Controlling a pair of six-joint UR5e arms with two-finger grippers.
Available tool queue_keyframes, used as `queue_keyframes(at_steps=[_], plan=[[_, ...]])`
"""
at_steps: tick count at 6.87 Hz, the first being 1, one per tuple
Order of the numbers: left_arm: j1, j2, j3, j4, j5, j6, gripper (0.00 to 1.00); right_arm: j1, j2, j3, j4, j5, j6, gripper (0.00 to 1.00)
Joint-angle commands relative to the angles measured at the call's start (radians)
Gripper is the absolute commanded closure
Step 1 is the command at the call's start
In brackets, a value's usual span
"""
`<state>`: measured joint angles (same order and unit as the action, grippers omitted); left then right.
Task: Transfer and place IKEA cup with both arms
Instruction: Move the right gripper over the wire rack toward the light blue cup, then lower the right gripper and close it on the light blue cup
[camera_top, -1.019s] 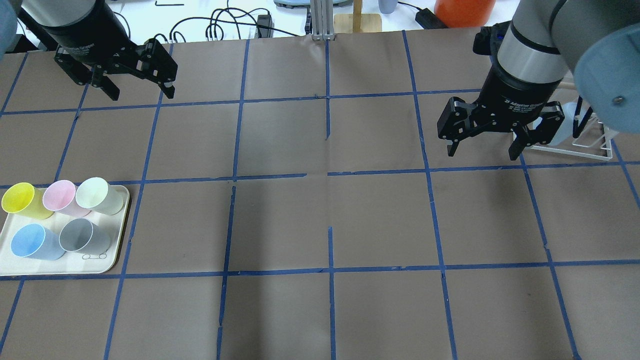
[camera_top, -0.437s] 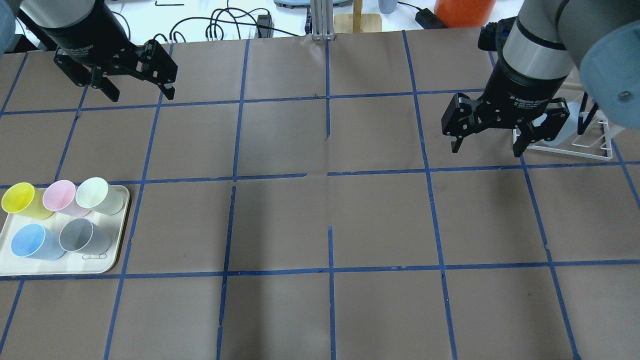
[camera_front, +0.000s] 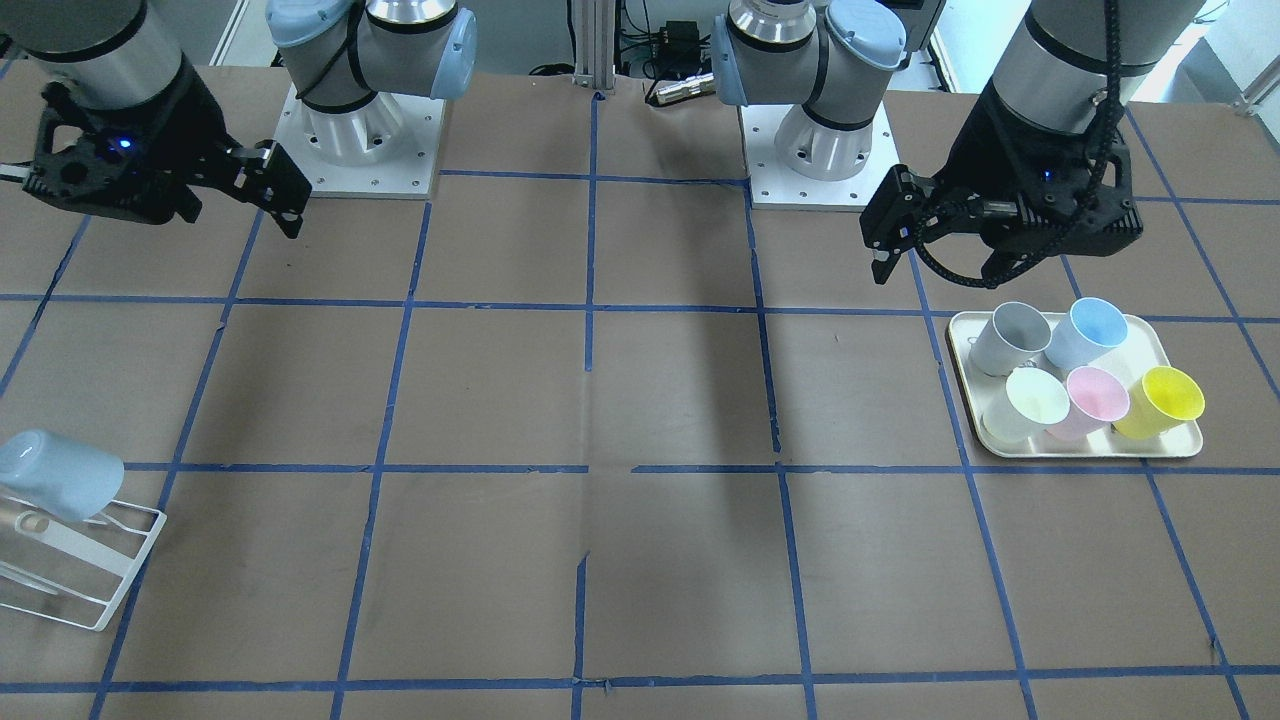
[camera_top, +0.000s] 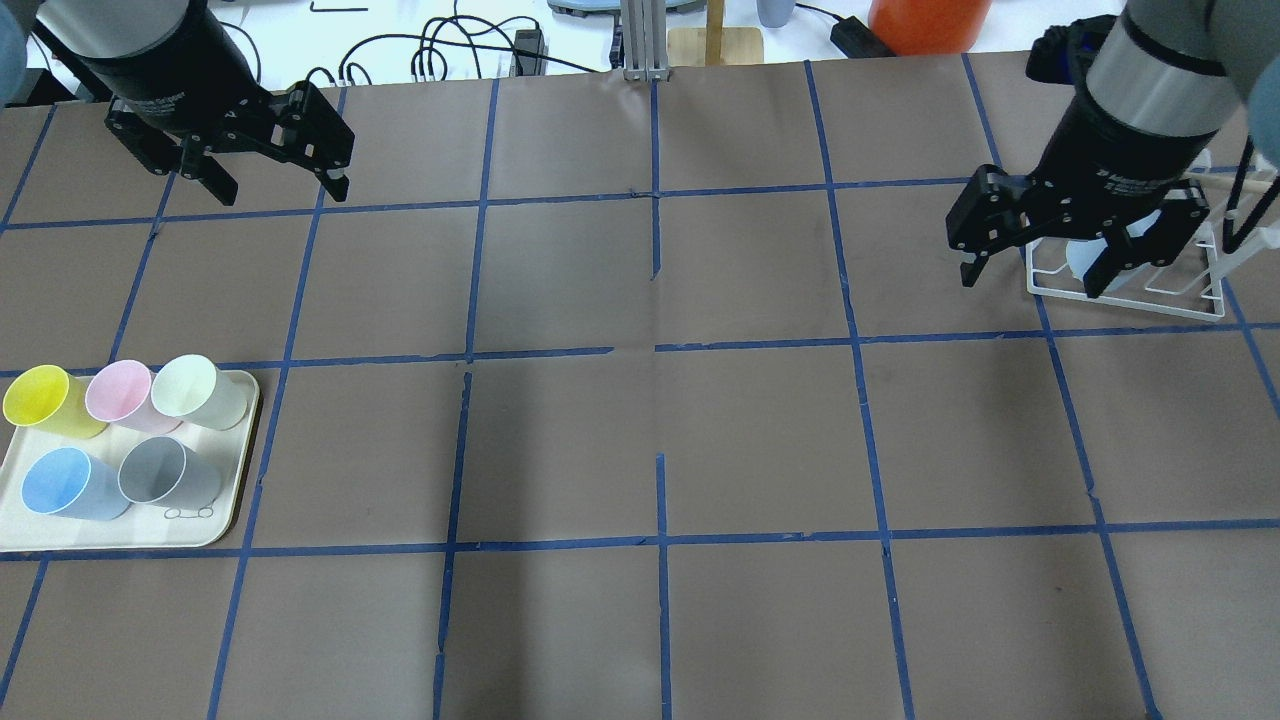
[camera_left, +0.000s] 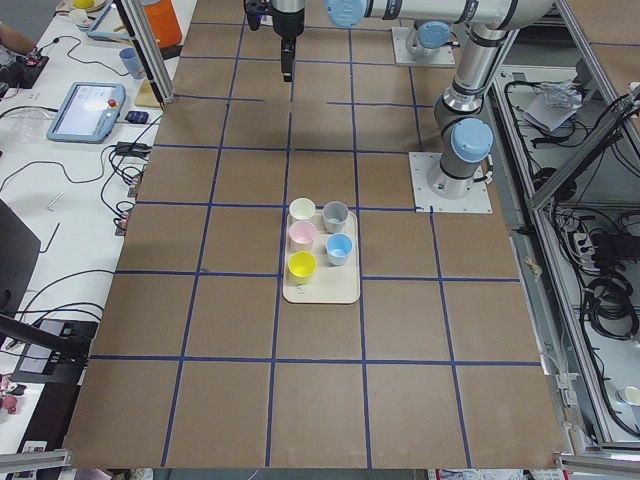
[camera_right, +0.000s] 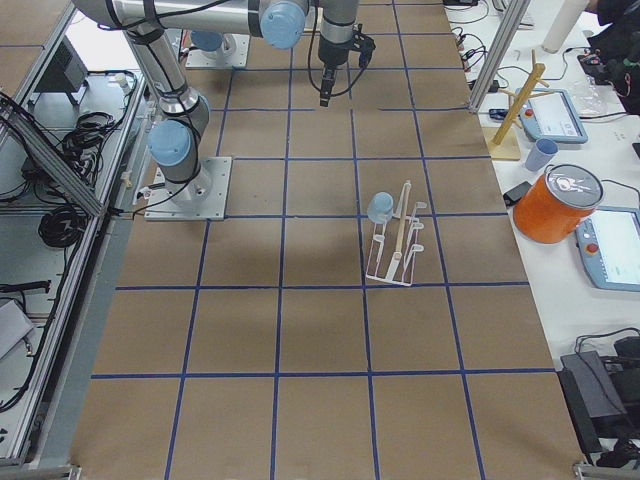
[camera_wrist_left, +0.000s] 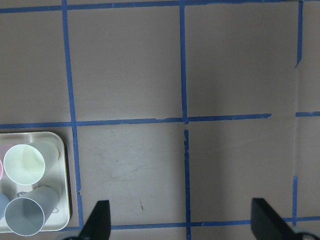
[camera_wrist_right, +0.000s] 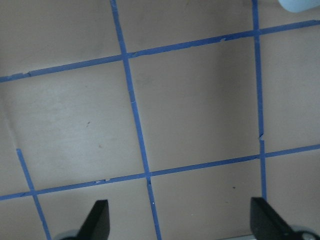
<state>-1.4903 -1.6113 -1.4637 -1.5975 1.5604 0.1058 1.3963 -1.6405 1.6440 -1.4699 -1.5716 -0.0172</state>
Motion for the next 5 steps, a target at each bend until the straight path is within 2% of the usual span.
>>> queue_keyframes(at_steps=[1, 2, 5], plan=[[-0.001, 0.001, -0.003, 0.001, 0.0, 0.0, 0.0, -0.158, 0.008, -0.001, -0.013, 0.001, -0.222, 0.0], [-0.001, 0.001, -0.003, 0.001, 0.0, 0.0, 0.0, -0.236, 0.011, 0.003, -0.062, 0.011, -0.313, 0.0], [-0.001, 0.001, -0.003, 0.001, -0.002, 0.0, 0.0, -0.321, 0.152, -0.004, -0.249, 0.024, -0.469, 0.0]])
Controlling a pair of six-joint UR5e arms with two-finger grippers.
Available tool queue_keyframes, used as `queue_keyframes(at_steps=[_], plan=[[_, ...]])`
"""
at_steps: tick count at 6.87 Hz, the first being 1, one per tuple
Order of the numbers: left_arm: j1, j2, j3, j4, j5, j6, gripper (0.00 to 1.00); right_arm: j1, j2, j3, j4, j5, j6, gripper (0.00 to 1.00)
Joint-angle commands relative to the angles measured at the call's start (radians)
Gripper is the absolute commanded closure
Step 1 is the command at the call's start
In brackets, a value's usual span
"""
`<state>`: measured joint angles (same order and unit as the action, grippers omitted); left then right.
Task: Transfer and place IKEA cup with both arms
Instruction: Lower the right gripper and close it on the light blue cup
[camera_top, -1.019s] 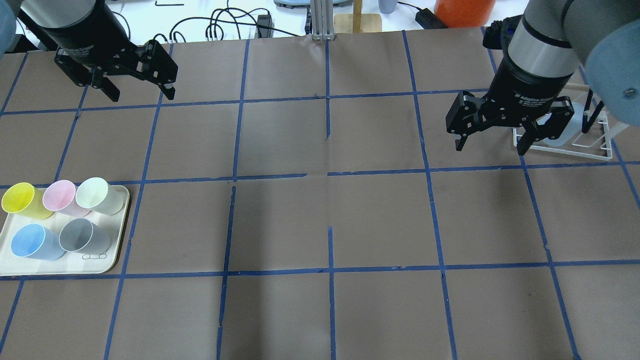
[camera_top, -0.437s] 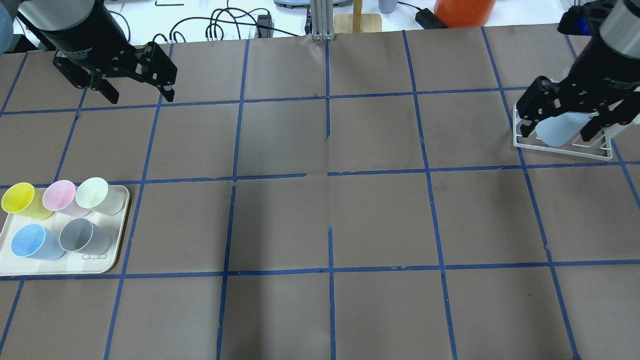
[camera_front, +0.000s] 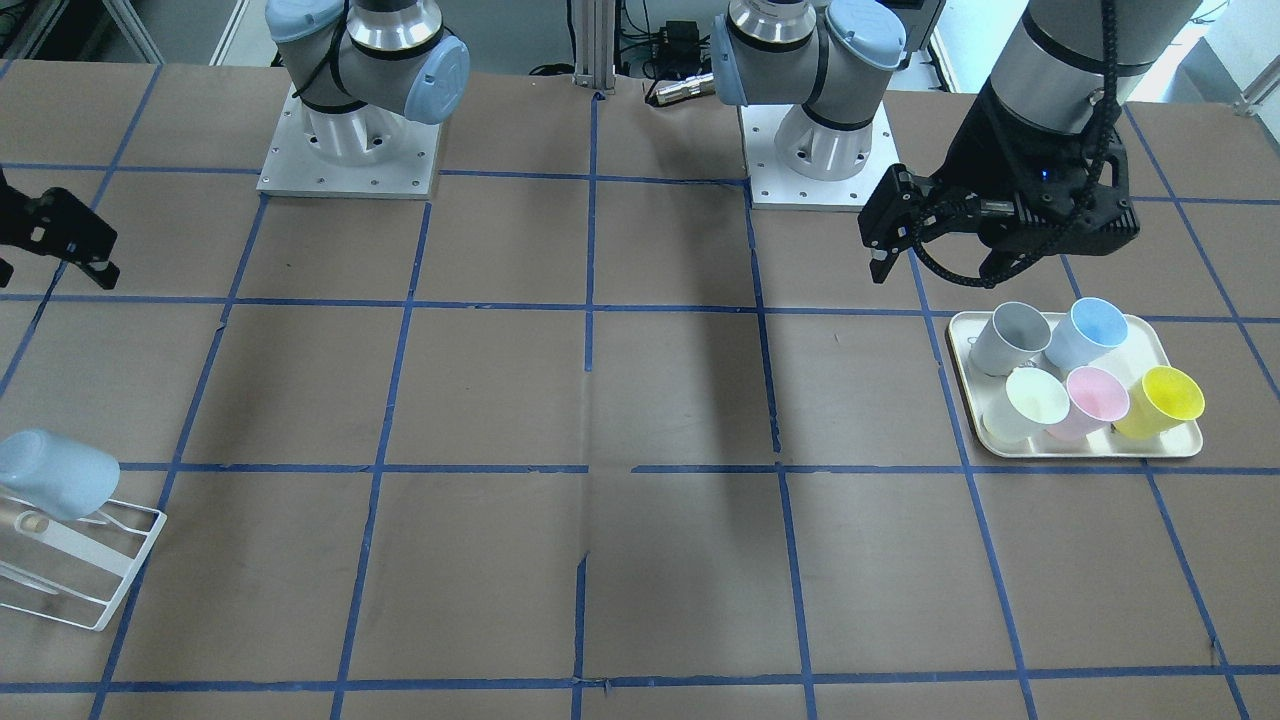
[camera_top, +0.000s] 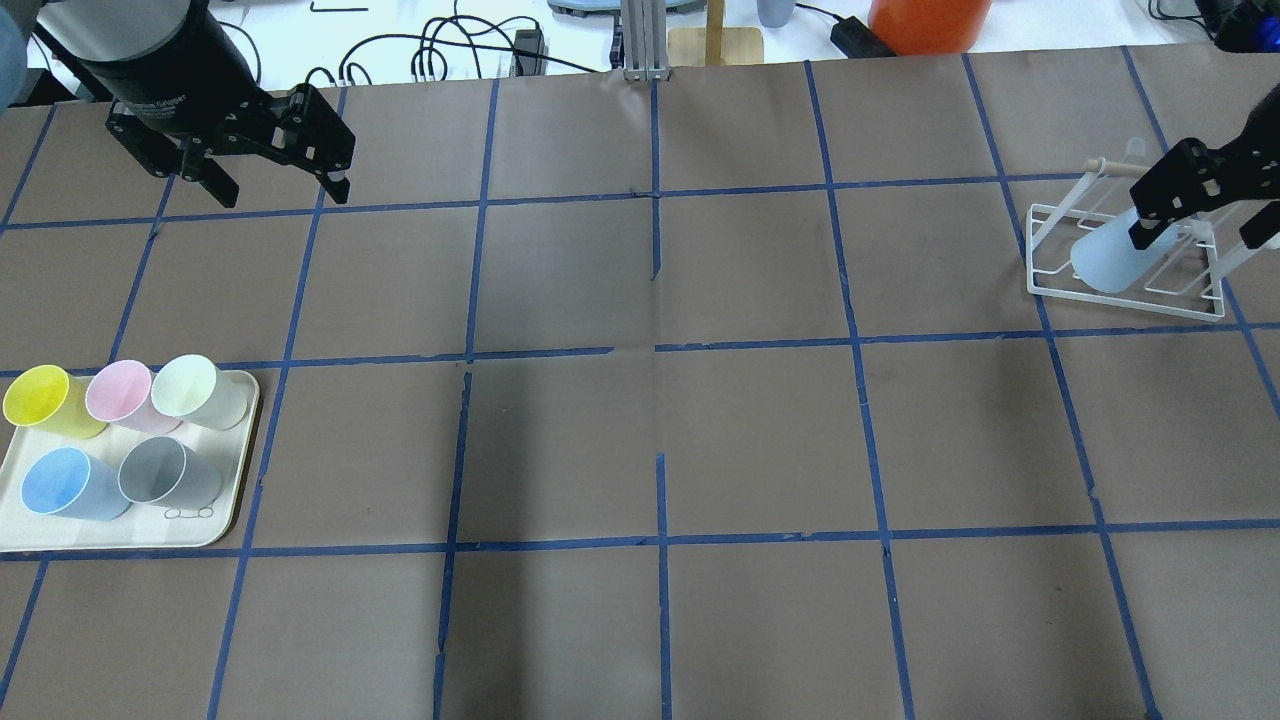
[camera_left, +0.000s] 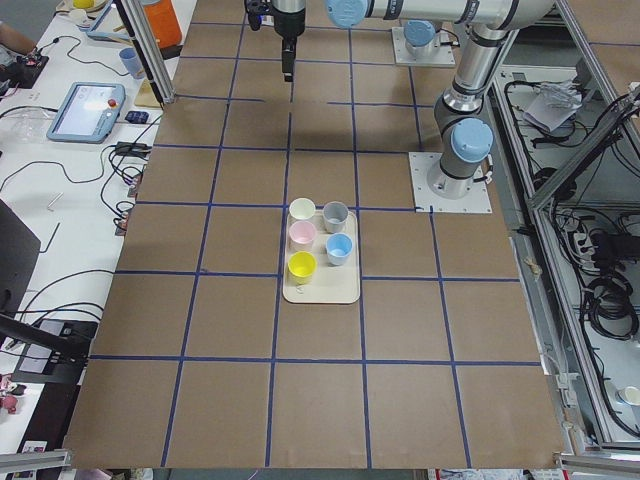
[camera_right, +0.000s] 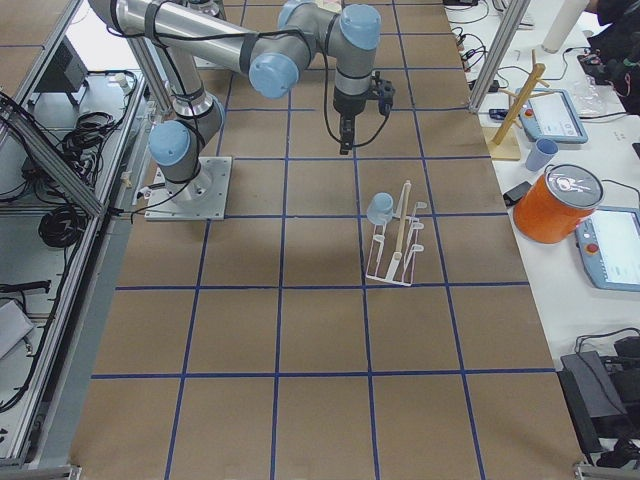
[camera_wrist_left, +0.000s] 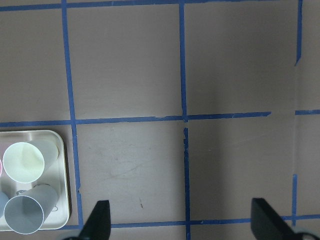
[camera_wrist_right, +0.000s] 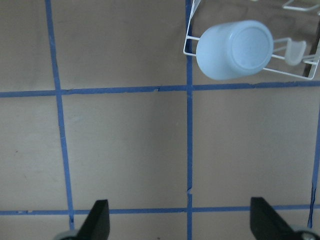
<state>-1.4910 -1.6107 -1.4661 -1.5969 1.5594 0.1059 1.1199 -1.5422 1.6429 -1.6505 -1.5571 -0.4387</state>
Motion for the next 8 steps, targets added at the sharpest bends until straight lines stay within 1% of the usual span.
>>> queue_keyframes(at_steps=[1, 2, 3, 4, 6, 8], plan=[[0.0, 0.0, 0.0, 0.0, 0.001, 0.0, 0.0, -0.073, 0.1, -0.003, -0.096, 0.081, -0.099, 0.0], [0.0, -0.002, 0.0, 0.0, -0.001, 0.0, 0.0, -0.089, 0.138, -0.002, -0.132, 0.11, -0.101, 0.0], [0.0, -0.002, 0.0, 0.0, 0.001, 0.0, 0.0, -0.091, 0.196, -0.002, -0.215, 0.111, -0.103, 0.0], [0.0, -0.002, 0.0, 0.0, 0.001, 0.0, 0.0, -0.091, 0.239, -0.002, -0.265, 0.111, -0.104, 0.0], [-0.002, -0.003, 0.0, 0.0, -0.001, 0.0, 0.0, -0.091, 0.272, 0.014, -0.308, 0.111, -0.107, 0.0], [0.0, -0.003, 0.0, 0.0, 0.004, 0.0, 0.0, -0.091, 0.287, 0.014, -0.307, 0.111, -0.107, 0.0]])
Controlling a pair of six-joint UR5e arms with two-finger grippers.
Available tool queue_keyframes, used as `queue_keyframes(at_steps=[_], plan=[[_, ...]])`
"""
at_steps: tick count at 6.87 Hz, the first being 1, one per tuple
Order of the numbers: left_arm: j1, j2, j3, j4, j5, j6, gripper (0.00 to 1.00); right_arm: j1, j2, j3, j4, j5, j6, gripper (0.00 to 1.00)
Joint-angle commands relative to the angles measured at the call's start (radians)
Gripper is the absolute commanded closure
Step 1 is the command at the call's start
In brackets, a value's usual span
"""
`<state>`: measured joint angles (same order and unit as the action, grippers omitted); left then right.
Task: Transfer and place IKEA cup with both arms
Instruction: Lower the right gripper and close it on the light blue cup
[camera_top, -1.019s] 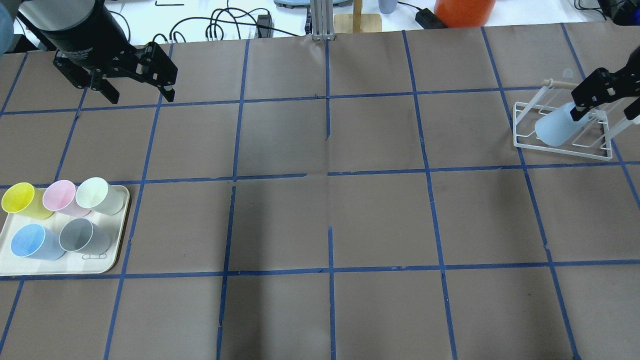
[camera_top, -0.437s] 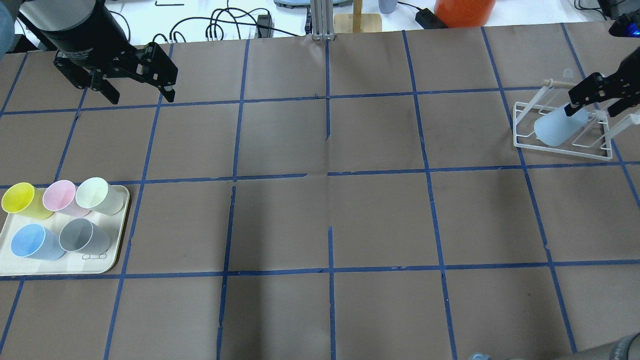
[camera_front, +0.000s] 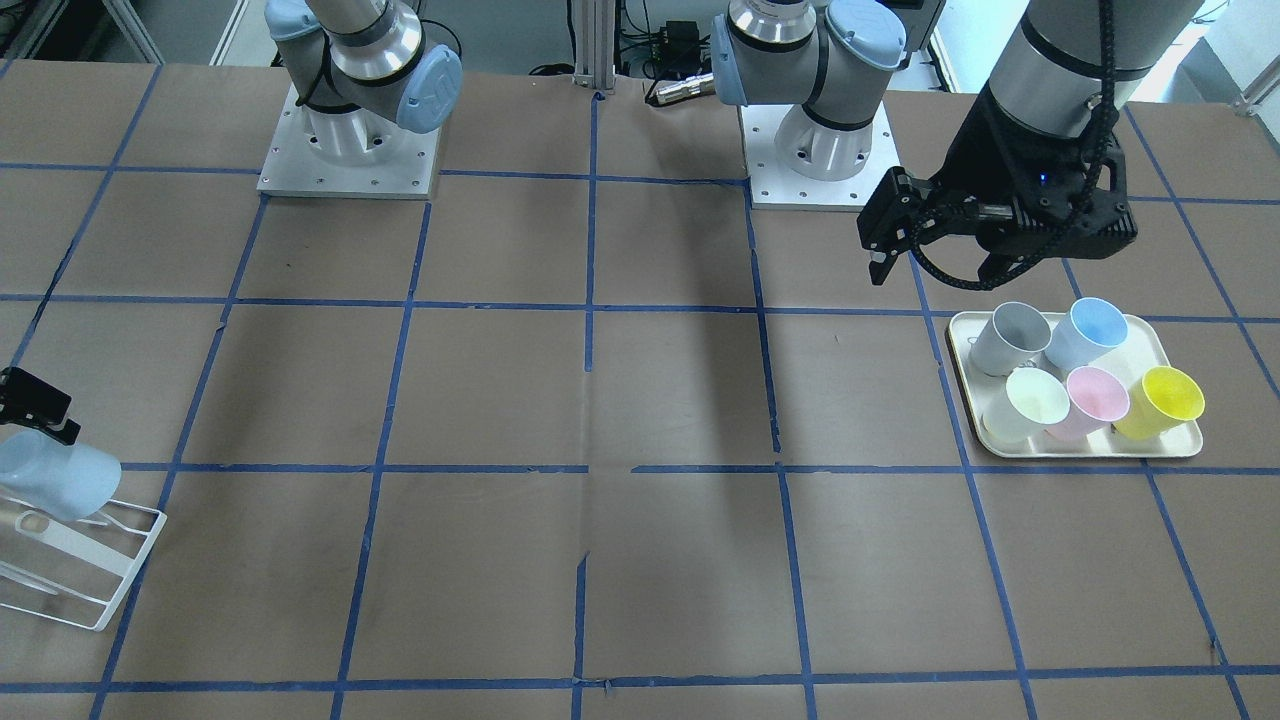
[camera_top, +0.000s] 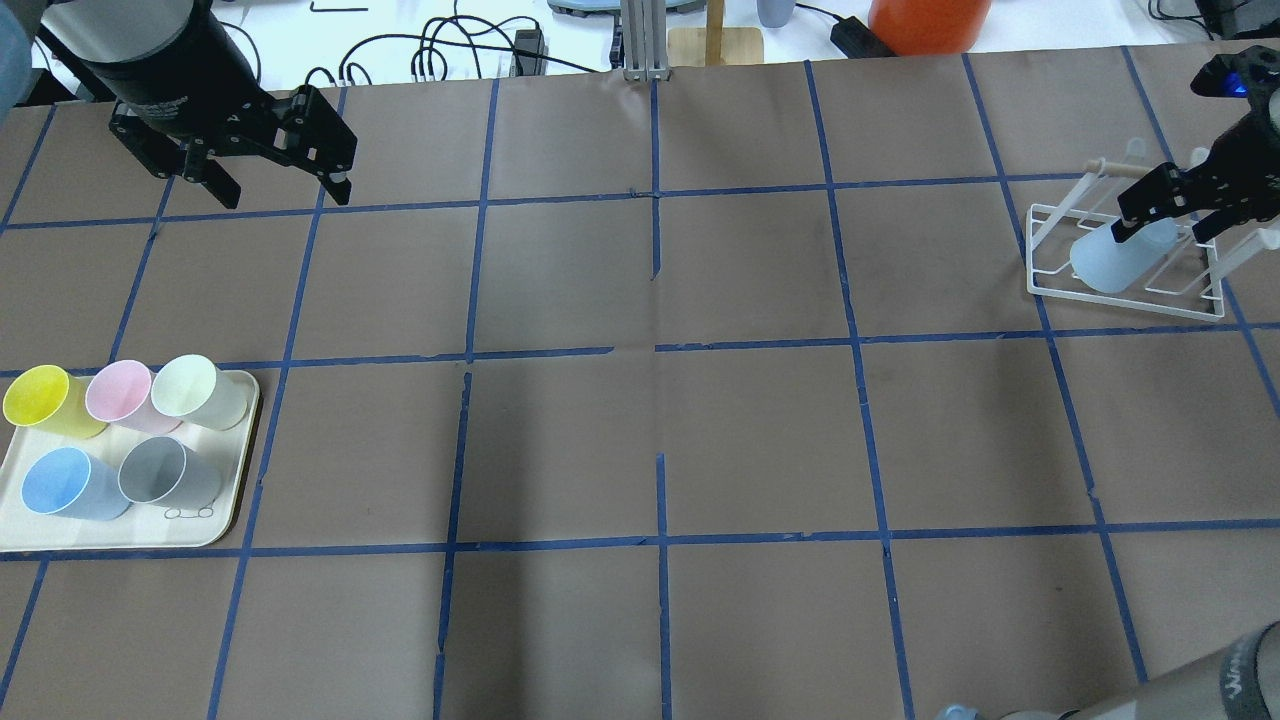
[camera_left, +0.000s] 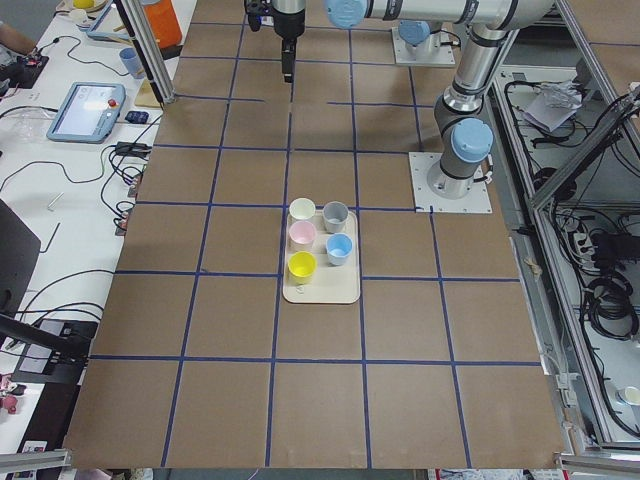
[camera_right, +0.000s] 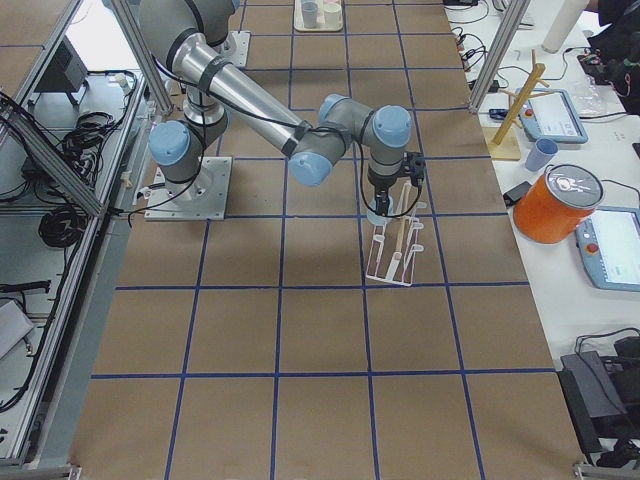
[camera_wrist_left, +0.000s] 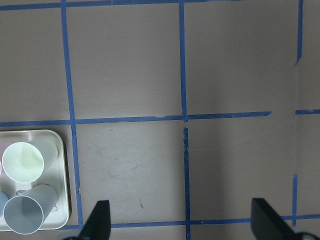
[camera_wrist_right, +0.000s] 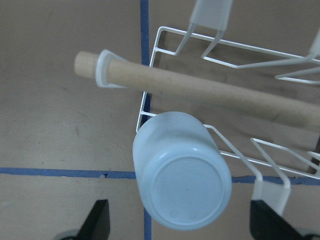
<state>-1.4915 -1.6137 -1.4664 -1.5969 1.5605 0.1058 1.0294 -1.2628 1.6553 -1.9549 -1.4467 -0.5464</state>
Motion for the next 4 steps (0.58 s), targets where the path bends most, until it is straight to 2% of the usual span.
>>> queue_keyframes(at_steps=[1, 4], plan=[[-0.001, 0.0, 0.0, -0.003, 0.009, 0.0, 0.0, 0.003, 0.005, 0.001, -0.001, 0.0, 0.006, 0.0], [-0.001, 0.006, -0.003, -0.008, 0.007, 0.0, 0.0, 0.012, -0.026, -0.008, 0.056, -0.006, 0.017, 0.0]])
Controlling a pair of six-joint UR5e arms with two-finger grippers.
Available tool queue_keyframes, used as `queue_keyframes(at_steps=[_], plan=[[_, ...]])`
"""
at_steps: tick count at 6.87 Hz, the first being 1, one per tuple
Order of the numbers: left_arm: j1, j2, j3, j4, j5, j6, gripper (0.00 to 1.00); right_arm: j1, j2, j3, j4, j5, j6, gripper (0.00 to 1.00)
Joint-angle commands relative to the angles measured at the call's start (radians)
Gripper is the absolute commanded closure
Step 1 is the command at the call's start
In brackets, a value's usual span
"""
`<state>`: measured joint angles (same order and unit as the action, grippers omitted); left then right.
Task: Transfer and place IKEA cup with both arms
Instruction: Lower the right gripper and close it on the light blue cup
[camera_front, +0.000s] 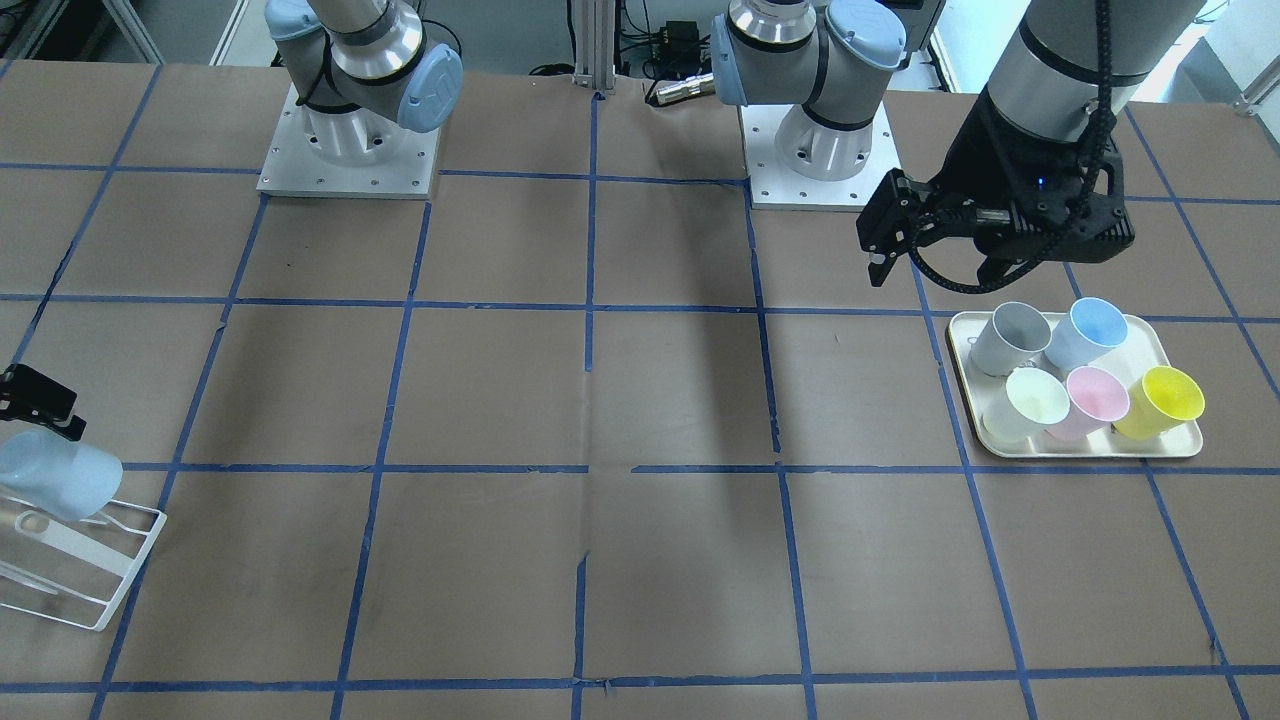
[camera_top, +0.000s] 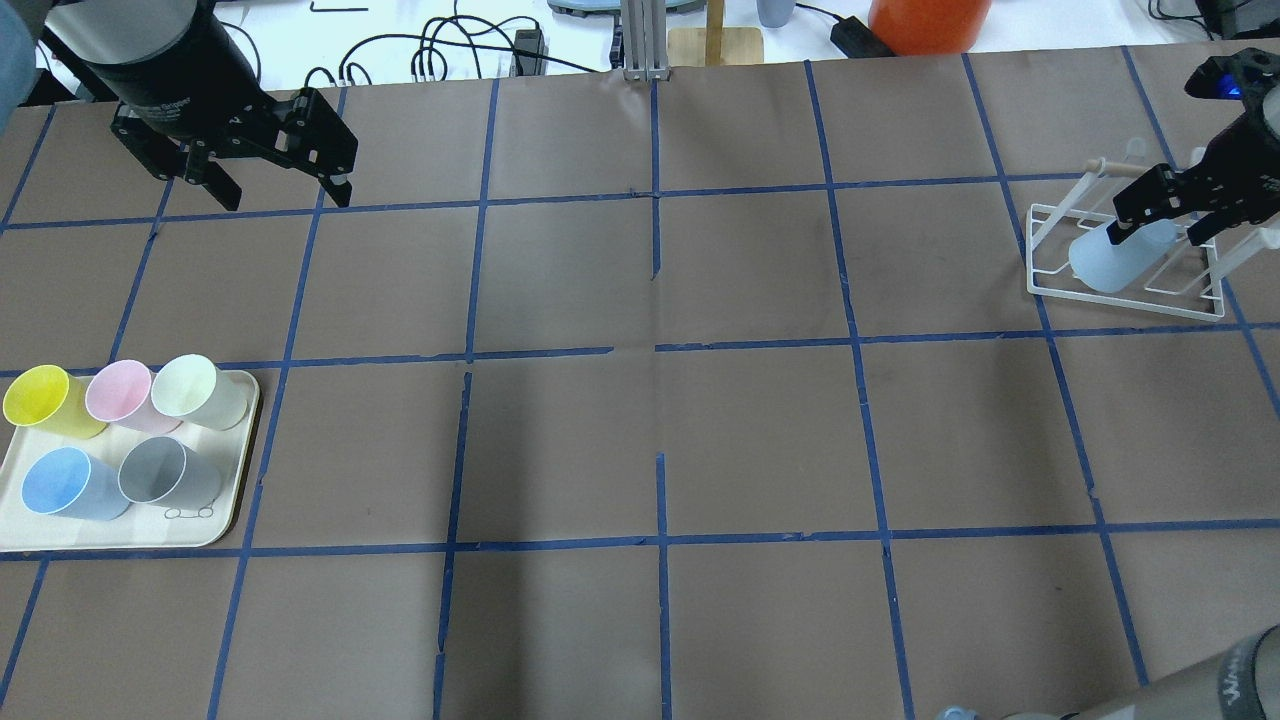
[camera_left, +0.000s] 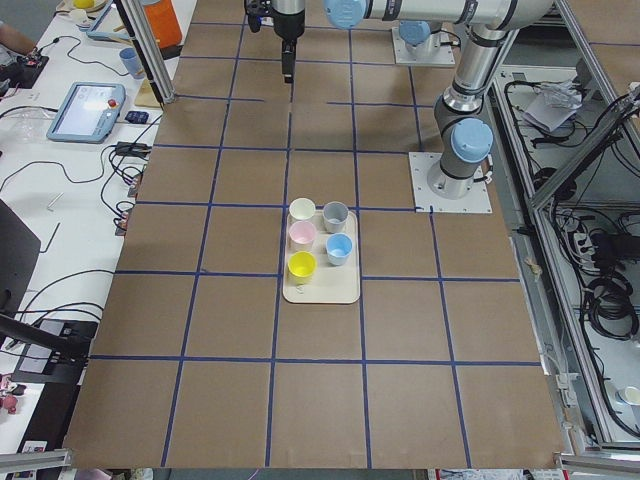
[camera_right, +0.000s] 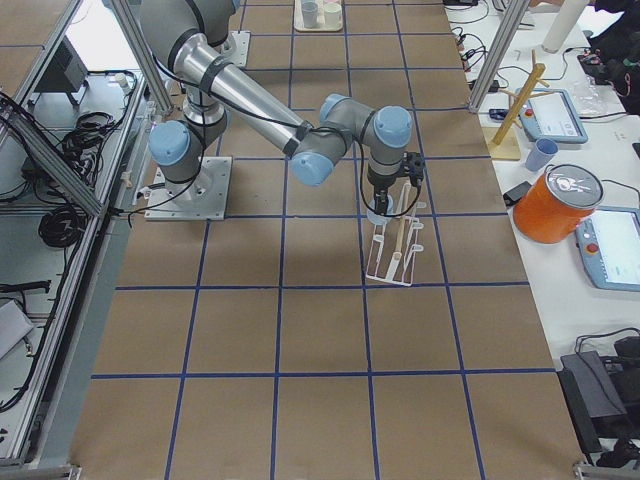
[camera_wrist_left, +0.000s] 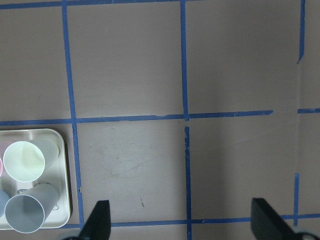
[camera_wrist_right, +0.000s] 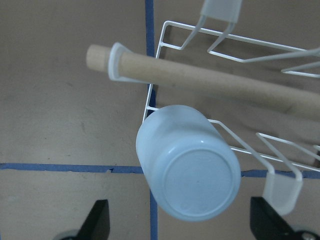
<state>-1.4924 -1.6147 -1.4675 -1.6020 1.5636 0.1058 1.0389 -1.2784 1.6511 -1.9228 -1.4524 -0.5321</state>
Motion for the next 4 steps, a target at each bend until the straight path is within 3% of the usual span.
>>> queue_keyframes(at_steps=[1, 4], plan=[[0.0, 0.004, -0.001, -0.001, 0.003, 0.0, 0.0, 0.006, -0.007, 0.004, 0.024, 0.003, 0.003, 0.0], [0.0, -0.001, 0.001, 0.004, -0.002, 0.0, 0.0, 0.006, 0.016, 0.004, 0.011, -0.013, -0.008, 0.0]])
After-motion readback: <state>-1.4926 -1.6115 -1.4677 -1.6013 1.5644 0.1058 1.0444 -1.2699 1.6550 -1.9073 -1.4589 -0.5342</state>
